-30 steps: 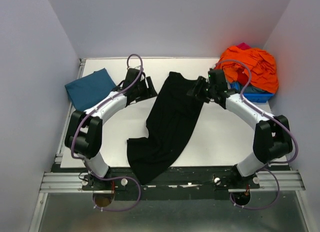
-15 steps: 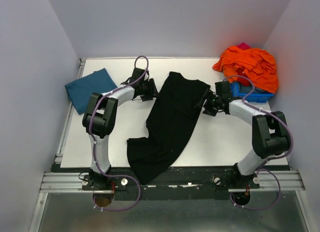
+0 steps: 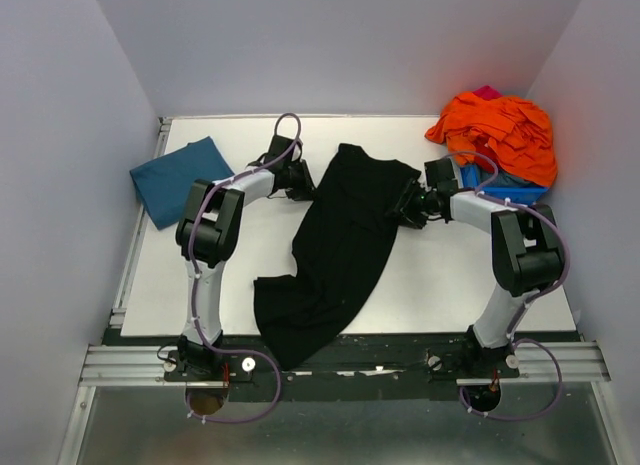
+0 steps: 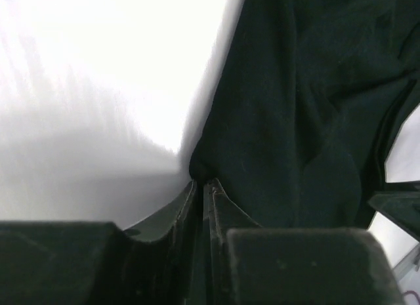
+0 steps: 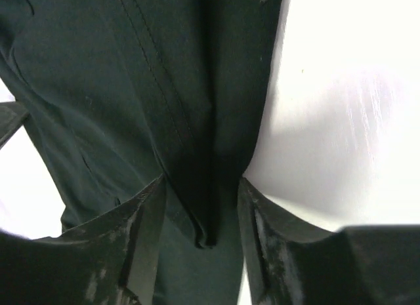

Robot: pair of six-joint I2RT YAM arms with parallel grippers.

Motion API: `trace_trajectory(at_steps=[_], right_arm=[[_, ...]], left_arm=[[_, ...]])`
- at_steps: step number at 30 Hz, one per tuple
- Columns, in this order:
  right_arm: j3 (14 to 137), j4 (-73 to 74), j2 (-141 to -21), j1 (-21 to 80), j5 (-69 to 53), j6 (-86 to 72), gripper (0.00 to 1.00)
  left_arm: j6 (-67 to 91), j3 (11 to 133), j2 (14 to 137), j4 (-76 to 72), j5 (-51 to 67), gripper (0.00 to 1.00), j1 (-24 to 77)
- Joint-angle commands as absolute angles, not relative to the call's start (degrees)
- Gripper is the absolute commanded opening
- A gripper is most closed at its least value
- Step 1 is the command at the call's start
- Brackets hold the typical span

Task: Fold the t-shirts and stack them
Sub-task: Rotate the tshirt 90 degrees

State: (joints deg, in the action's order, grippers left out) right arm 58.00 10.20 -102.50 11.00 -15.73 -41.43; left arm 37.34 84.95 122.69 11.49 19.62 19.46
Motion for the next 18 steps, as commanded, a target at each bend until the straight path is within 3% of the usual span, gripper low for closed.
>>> trace_trajectory(at_steps=[1, 2, 6, 18], right_arm=[[62.13, 12.13, -106.17, 10.72, -15.30, -41.13, 0.44], [63.62, 12.91, -106.87, 10.72, -14.25, -41.13, 0.36], [71.78, 16.51, -110.64, 10.63, -11.16, -41.39, 0.05], [112.89, 31.53, -135.68, 10.28, -12.47, -40.35, 0.01]], left_arm=[[38.67, 89.11, 127.26, 11.52, 22.50, 0.09, 19.25], [39.19, 89.99, 127.79, 11.25, 22.50, 0.01, 19.07], [41.91, 92.11, 128.41, 9.94, 19.52, 0.00, 17.50], [58.96, 89.74, 128.49, -1.39, 7.56, 0.00, 16.08]])
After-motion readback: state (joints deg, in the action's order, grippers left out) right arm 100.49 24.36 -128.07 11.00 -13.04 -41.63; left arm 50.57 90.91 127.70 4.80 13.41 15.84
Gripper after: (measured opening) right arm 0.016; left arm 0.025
